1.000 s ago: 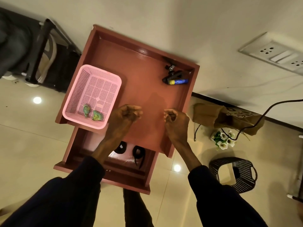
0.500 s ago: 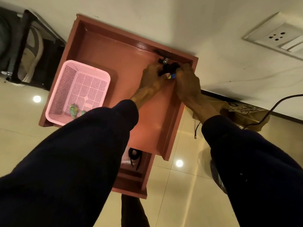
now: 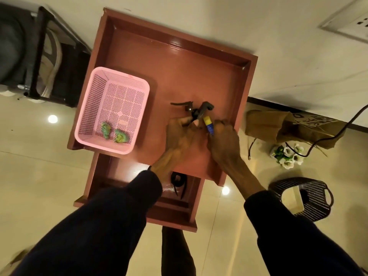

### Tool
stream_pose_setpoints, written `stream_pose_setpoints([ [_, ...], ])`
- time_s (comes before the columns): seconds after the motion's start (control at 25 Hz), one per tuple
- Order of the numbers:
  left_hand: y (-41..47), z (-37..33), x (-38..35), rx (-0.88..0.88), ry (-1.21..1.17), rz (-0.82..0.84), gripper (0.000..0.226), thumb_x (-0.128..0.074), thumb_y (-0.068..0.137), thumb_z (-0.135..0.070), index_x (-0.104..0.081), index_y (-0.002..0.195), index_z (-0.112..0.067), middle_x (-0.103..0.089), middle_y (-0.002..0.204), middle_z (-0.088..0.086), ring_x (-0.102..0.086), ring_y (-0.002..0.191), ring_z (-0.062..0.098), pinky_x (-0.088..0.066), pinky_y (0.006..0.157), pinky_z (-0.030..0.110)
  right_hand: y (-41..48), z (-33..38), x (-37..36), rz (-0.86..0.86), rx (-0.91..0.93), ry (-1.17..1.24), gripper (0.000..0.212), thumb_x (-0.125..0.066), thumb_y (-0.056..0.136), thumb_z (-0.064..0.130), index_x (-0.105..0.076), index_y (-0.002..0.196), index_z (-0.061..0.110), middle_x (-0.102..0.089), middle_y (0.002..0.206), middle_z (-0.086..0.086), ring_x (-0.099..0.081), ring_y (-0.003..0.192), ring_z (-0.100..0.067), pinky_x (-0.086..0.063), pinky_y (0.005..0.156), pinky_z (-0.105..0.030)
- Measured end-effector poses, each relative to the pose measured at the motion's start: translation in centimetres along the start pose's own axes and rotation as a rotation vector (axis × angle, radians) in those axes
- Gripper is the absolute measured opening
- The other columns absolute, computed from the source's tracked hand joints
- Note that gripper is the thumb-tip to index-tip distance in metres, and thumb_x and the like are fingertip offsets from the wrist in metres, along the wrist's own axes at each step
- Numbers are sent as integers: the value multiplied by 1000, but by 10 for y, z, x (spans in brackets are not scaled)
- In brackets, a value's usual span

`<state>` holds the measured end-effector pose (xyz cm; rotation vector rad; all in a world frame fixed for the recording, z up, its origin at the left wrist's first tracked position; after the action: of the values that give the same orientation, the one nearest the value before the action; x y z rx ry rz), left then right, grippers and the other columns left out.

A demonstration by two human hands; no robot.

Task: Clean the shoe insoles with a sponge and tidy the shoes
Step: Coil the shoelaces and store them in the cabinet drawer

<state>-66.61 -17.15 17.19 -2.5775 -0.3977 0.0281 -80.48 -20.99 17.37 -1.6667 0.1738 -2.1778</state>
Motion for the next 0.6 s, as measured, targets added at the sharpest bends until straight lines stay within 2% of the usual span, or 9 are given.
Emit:
stream_pose_setpoints([
  [0.08, -44, 19, 17, 92, -112, -25, 9, -72, 96, -18, -80, 95, -14, -77, 85, -5, -69, 84, 10, -58, 76, 32, -35, 3, -21, 40, -69, 100, 24, -67, 94, 19, -64, 115, 7, -67, 107, -13, -65, 92, -34, -58, 79, -45],
  [0.16, -89, 39, 40, 179, -134, -52, 11, -73, 95, -20, -80, 103, -17, -80, 97, 1, -75, 96, 20, -60, 86, 38, -73, 14, -40, 75, -103, 218, 29, -71, 93, 25, -63, 118, 13, -68, 106, -6, -66, 91, -26, -60, 80, -44],
  [0.28, -146, 63, 88, 237, -112, -99, 11, -73, 93, -15, -77, 98, -24, -79, 92, -1, -76, 91, 16, -60, 80, 27, -130, 47, -65, 119, -133, 393, 35, -73, 93, 21, -62, 125, 15, -69, 110, 0, -66, 95, -16, -56, 84, -24],
  [0.36, -170, 81, 122, 262, -95, -129, 9, -71, 93, -15, -77, 99, -19, -79, 92, 2, -76, 91, 17, -61, 81, 28, -160, 74, -78, 134, -132, 456, 35, -76, 90, 19, -62, 122, 16, -68, 109, 2, -62, 92, -9, -45, 80, -8],
  [0.4, -177, 89, 137, 280, -88, -146, 9, -71, 94, -15, -77, 99, -18, -79, 92, 3, -76, 91, 17, -61, 82, 27, -169, 84, -87, 152, -145, 478, 34, -77, 89, 20, -62, 119, 16, -67, 106, 4, -61, 89, -6, -42, 75, -5],
  [0.52, -175, 118, 174, 358, -31, -240, 13, -70, 94, -10, -78, 95, -20, -79, 91, 0, -76, 93, 18, -60, 84, 30, -174, 115, -127, 230, -232, 532, 26, -79, 88, 24, -65, 108, 18, -66, 91, 12, -61, 74, 3, -45, 65, -5],
  [0.6, -150, 146, 191, 414, 7, -289, 15, -71, 93, -4, -77, 89, -17, -78, 88, 3, -75, 91, 20, -61, 85, 37, -161, 132, -158, 251, -285, 538, 20, -79, 87, 25, -70, 103, 16, -71, 80, 12, -63, 65, 1, -53, 61, -20],
])
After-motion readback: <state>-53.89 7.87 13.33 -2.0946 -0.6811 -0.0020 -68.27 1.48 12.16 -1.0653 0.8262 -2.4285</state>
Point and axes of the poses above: each hand's wrist, its own y-axis towards the middle knuckle, its own x-axis out of the back of the hand, z = x × y, the point moved 1 cm from there along y, towards the middle knuckle
